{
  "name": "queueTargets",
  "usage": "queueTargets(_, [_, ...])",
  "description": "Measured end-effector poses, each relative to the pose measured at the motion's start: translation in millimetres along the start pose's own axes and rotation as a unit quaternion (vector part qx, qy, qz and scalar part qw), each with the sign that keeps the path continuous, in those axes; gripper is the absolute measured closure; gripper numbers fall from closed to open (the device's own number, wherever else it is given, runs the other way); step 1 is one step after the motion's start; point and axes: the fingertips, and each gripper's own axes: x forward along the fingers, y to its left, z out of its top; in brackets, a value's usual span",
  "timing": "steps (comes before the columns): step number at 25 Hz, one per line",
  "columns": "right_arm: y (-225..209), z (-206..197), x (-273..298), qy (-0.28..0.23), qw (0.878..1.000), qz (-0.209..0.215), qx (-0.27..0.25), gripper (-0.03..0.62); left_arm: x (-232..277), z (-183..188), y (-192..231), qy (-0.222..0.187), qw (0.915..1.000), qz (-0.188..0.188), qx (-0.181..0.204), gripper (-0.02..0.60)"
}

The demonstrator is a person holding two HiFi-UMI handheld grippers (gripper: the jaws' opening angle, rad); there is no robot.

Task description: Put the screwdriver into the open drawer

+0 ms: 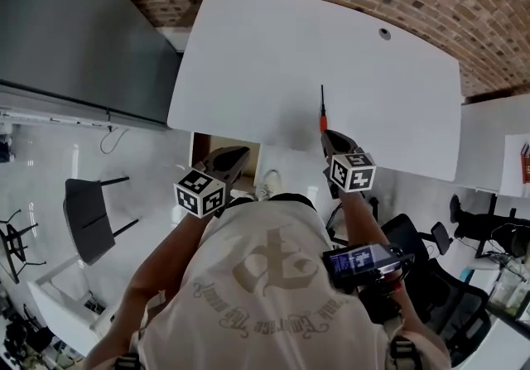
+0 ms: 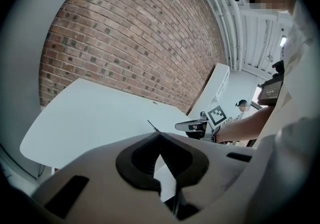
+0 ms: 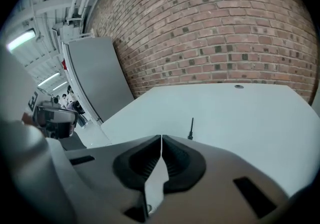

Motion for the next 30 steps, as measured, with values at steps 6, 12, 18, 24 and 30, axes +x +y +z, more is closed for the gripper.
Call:
queueTargets(6, [-30,-10,26,0.061,0.997,-0.037,-0.002,0.57,8,4,4,-0.004,0.9999,0.014,-0.006,0.561])
queueTargets(12, [-50,-11,45,0.09,0.994,-0.059,0.003,0.568,11,0,8,-0.001,0.9994,0.029,-0.018,0.561])
queueTargets(18, [-58,-7,64,0.104,0.993,-0.045,0.011,0.479,12,-2,12,-0.003,0.9986,0.045,-0.026,0.561])
queueTargets(24, [-63,-6,77,0.124,0.991,-0.049,0.016,0.465,6,-2,14,-0.001,0.998,0.058,-0.024,0.561])
queueTargets(30, [-71,-12,86,0.153,0.987,-0.051,0.026,0.465,-2,-5,12,-0.004,0.9971,0.072,-0.027,0.561])
